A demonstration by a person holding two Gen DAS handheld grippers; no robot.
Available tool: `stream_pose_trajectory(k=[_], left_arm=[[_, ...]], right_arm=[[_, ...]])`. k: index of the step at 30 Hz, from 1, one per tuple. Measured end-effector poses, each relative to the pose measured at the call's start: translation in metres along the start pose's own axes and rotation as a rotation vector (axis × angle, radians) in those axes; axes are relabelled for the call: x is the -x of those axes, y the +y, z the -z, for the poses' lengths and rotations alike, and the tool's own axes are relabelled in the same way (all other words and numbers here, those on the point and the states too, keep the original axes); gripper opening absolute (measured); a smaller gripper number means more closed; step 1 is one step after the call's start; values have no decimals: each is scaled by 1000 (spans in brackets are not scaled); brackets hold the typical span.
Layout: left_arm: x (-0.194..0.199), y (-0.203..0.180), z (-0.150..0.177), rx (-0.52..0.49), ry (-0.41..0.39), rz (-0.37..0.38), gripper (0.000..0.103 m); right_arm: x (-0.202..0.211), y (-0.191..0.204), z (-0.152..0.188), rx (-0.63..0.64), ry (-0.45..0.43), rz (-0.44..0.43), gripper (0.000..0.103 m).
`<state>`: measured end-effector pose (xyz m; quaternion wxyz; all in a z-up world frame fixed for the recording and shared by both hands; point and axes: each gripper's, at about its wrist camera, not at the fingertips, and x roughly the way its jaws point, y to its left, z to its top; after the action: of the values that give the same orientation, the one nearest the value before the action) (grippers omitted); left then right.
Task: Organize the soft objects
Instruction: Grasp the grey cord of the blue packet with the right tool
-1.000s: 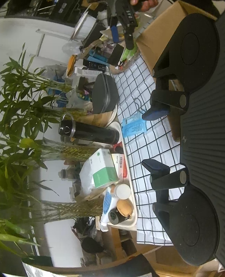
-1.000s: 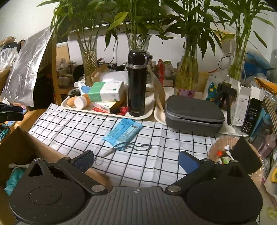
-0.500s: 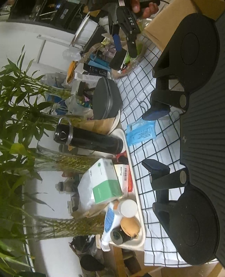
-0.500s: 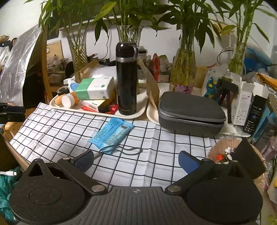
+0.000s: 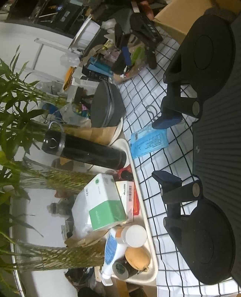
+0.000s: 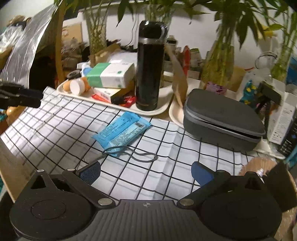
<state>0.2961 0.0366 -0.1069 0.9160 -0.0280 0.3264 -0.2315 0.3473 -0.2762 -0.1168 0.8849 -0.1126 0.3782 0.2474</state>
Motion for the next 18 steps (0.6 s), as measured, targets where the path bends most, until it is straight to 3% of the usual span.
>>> stream_pose_trajectory(k=[2,5,12,18], left_arm=[[-2,9,-2,50,-9,43,48],[-7,15,-4,87,1,25,48],[-19,17,-3,48,26,-3,48],[-29,18,1,22,55,-7,48]], right_arm=[[-9,1,1,27,14,-11,103],[-22,3,1,59,32,-29,103],[-55,9,1,133,69,-49,102],[-89,19,-2,217,111,-59,94]])
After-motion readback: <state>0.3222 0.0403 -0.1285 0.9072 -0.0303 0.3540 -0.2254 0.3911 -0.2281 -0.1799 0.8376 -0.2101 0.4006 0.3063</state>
